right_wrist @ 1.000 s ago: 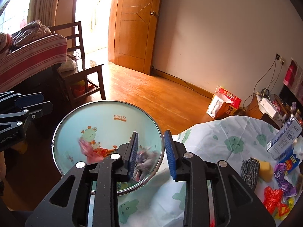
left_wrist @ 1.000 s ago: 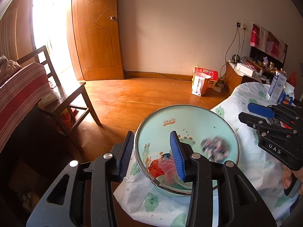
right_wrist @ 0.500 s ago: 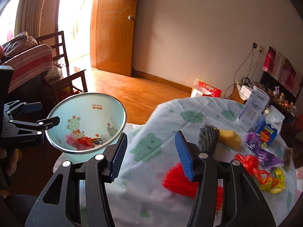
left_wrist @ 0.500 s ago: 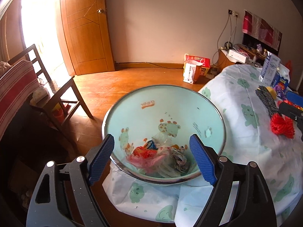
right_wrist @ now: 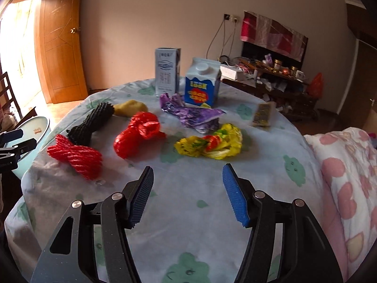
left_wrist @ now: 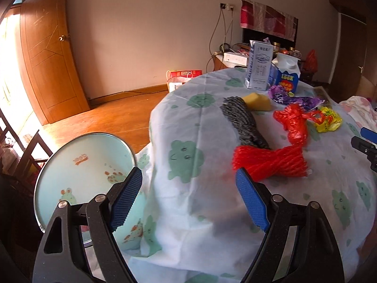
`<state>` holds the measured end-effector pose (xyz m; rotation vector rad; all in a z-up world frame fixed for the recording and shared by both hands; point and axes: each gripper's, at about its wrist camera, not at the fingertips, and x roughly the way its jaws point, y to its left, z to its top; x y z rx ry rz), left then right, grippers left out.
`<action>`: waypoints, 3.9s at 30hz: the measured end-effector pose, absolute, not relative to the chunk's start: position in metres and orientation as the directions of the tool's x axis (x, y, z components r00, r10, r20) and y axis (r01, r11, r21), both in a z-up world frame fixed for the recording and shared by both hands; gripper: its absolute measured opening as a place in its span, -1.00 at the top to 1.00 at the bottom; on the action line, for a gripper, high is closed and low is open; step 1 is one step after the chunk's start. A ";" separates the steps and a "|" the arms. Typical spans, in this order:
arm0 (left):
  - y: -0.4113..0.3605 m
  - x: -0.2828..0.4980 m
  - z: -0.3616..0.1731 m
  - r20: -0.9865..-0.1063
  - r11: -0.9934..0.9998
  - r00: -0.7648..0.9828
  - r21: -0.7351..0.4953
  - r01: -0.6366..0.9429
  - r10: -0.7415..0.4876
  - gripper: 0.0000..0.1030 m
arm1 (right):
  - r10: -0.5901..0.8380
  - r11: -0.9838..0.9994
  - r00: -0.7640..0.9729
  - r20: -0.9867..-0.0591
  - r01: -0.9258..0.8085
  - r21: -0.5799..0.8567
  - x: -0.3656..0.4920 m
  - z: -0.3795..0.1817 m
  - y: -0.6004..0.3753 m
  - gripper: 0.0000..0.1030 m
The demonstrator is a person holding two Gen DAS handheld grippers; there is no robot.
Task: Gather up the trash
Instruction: 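Grasp the red mesh net with the left gripper while the right grasps the red plastic bag, then carry the red mesh net and red plastic bag over the bin with both grippers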
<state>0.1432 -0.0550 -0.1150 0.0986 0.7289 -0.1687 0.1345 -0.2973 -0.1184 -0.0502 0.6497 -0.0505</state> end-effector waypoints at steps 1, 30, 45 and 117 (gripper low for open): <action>-0.065 0.146 -0.116 -0.675 0.978 0.724 0.020 0.207 -0.140 -0.55 | -0.067 0.998 0.794 -0.604 0.042 -0.057 0.133 -0.120 -0.305 -0.22; -0.016 0.139 -0.075 -0.616 0.989 0.780 0.001 0.145 -0.114 0.82 | 0.019 1.000 0.785 -0.619 -0.027 -0.004 0.200 -0.107 -0.252 -0.27; 0.050 0.138 -0.084 -0.617 1.000 0.787 -0.016 0.018 -0.024 0.82 | 0.077 0.995 0.720 -0.690 -0.097 0.009 0.215 -0.120 -0.220 0.79; 0.157 0.108 -0.088 -0.629 0.979 0.757 0.032 -0.202 0.177 0.81 | 0.380 0.860 0.719 -0.583 -0.507 -0.065 0.220 -0.082 -0.015 0.79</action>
